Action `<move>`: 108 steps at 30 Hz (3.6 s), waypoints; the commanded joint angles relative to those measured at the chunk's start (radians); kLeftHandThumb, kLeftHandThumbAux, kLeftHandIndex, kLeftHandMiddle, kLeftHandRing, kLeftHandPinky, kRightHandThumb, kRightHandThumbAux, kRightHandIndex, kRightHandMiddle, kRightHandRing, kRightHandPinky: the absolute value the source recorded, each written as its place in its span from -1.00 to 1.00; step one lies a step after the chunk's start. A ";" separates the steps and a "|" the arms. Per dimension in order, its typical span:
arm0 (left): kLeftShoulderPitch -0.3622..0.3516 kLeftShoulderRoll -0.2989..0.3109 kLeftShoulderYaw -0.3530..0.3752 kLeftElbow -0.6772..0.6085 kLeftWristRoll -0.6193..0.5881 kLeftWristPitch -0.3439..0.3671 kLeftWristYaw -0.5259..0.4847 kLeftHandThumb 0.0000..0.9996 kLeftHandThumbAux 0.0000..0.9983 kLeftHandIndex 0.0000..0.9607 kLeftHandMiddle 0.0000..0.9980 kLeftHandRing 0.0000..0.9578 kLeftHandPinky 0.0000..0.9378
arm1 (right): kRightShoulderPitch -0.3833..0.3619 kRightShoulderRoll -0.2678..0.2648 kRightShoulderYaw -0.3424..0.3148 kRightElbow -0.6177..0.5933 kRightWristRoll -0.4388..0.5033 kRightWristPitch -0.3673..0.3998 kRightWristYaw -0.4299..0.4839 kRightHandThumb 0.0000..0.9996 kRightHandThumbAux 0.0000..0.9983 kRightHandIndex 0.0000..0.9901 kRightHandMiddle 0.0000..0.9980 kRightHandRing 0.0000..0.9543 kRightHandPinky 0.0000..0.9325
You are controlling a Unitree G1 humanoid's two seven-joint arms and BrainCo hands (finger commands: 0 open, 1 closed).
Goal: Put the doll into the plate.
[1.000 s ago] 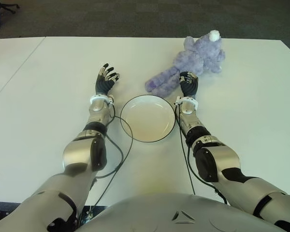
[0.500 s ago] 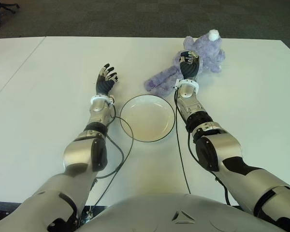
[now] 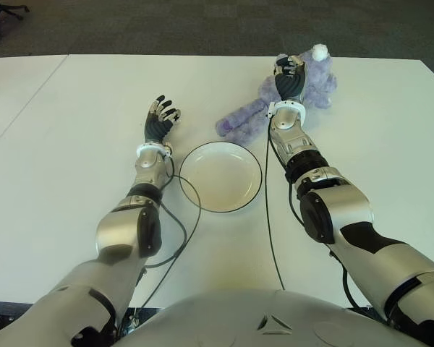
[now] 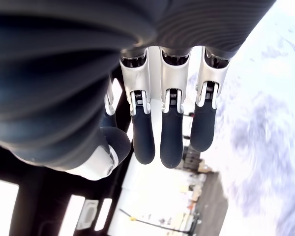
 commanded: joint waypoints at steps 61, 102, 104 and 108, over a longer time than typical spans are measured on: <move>0.134 -0.075 -0.012 0.103 0.000 0.119 0.015 -0.22 0.60 -0.83 -0.67 -0.58 -0.46 | 0.019 -0.356 0.651 0.276 -0.490 -0.122 0.302 0.41 0.47 -0.19 0.42 0.59 0.60; 0.142 -0.099 -0.032 0.100 0.017 0.087 0.048 -0.31 0.66 -0.79 -0.69 -0.63 -0.54 | 0.138 -0.604 0.802 -0.315 -0.411 -0.197 1.057 0.90 0.28 -0.85 -0.01 0.49 0.54; 0.143 -0.099 -0.031 0.100 0.017 0.085 0.048 -0.31 0.66 -0.79 -0.69 -0.64 -0.54 | 0.179 -0.677 0.811 -0.481 -0.375 -0.167 1.135 0.90 0.28 -0.85 -0.01 0.50 0.55; 0.142 -0.099 -0.027 0.101 0.014 0.076 0.046 -0.26 0.65 -0.76 -0.68 -0.63 -0.50 | 0.269 -0.910 0.797 -0.975 -0.253 -0.066 1.335 0.89 0.29 -0.84 -0.01 0.52 0.56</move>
